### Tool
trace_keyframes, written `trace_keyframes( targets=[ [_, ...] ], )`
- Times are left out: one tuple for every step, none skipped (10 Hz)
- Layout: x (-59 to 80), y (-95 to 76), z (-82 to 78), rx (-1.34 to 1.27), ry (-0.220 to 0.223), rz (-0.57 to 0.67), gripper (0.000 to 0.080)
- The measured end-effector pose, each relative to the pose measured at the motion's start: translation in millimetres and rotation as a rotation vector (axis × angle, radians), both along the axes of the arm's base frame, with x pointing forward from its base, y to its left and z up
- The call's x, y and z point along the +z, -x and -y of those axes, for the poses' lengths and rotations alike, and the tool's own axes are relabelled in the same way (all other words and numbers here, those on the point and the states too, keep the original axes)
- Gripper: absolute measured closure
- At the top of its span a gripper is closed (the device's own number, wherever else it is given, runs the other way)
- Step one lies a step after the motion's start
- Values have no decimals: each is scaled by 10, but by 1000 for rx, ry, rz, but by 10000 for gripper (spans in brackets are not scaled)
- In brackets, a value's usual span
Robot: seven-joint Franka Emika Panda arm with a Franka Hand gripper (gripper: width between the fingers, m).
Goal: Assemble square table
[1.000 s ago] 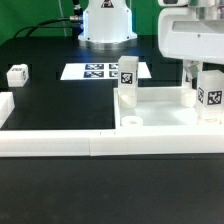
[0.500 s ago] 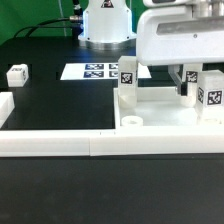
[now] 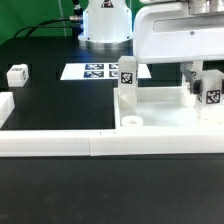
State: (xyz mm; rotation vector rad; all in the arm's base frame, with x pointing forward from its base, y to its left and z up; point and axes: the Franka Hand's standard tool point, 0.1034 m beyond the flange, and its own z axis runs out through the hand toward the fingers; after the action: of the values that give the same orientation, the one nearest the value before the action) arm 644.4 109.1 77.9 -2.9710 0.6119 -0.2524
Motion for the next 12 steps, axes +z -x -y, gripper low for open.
trace_keyframes(
  targets=[
    [-1,0,-1,-90,-17,-6,716],
    [-7,0,-12,-185,-32,-15,716],
    [-30,-4,-55,-302,-54,-39,784],
    [-40,-26,-54,-368,-64,-49,794],
    [-41,-29,-49,-348,-60,-45,794],
    [-45,-27,-50,-333,-57,-44,797],
    [-46,-27,-50,-334,-58,-44,797],
    [-45,-28,-50,-331,-57,-44,797],
    [-16,-46,-37,-168,-21,-51,709],
    [47,-115,-35,83,31,-27,574],
    [61,-114,-70,222,54,-16,574],
    [93,-90,-87,289,65,-3,392]
  ],
)
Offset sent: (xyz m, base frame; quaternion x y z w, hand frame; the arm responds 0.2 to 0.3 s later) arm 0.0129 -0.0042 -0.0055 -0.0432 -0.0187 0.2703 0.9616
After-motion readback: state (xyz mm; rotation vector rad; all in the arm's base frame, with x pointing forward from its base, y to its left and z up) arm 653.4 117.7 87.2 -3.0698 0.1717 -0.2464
